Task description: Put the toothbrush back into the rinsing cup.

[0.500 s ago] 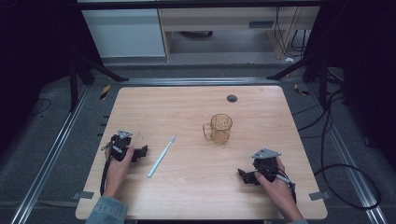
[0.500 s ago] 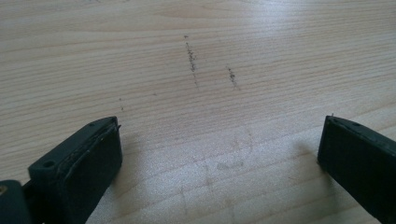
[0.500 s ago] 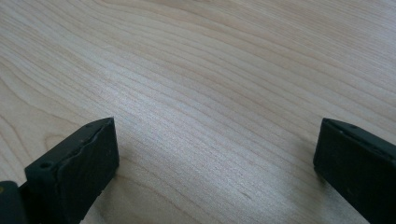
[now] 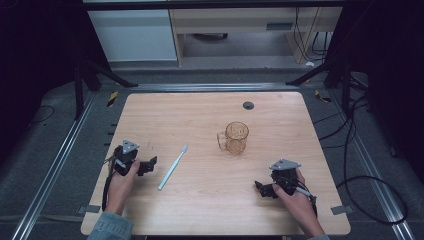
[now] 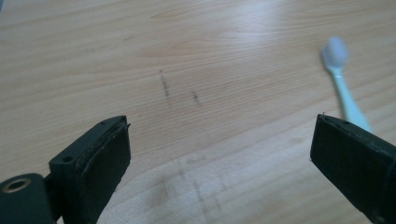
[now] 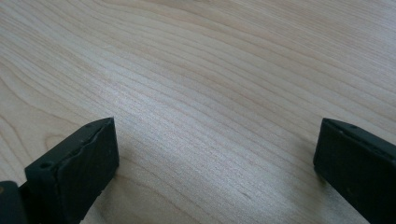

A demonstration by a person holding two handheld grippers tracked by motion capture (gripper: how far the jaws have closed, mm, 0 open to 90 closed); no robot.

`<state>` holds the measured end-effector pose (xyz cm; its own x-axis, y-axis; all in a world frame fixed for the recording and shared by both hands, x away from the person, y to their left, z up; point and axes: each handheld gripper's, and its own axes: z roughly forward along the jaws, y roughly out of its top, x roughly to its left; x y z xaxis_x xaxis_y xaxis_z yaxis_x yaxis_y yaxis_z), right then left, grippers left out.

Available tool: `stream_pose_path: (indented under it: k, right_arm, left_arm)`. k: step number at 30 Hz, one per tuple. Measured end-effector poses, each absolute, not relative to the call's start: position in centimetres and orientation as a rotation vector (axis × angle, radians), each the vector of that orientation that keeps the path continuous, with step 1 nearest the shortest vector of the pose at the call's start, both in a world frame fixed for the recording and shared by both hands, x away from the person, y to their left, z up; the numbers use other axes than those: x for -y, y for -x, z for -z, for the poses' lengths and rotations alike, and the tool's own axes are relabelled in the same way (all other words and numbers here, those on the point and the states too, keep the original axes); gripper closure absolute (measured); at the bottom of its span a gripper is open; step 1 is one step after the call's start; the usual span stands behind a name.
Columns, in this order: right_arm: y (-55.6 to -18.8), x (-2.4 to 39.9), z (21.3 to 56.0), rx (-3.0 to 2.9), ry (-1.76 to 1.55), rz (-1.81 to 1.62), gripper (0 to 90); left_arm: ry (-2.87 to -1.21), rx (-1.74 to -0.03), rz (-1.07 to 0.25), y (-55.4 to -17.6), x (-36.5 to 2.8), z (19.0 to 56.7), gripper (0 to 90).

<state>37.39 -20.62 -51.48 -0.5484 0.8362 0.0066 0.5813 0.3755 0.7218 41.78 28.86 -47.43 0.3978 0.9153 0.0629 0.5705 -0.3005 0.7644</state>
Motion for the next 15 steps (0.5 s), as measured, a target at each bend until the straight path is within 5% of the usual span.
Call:
stream_pose_path:
  k: [7,15]
  right_arm:
    - [-37.4,20.4,51.4,-2.257,-1.274,-0.968,0.4]
    - [-37.4,20.3,51.4,-2.25,-1.281,-0.966,0.4]
  left_arm:
    - [-2.142,-1.224,-0.649,-40.0,-26.6,42.2,4.7]
    - [-2.257,-1.164,-0.531,-40.5,-24.0,41.7,4.8]
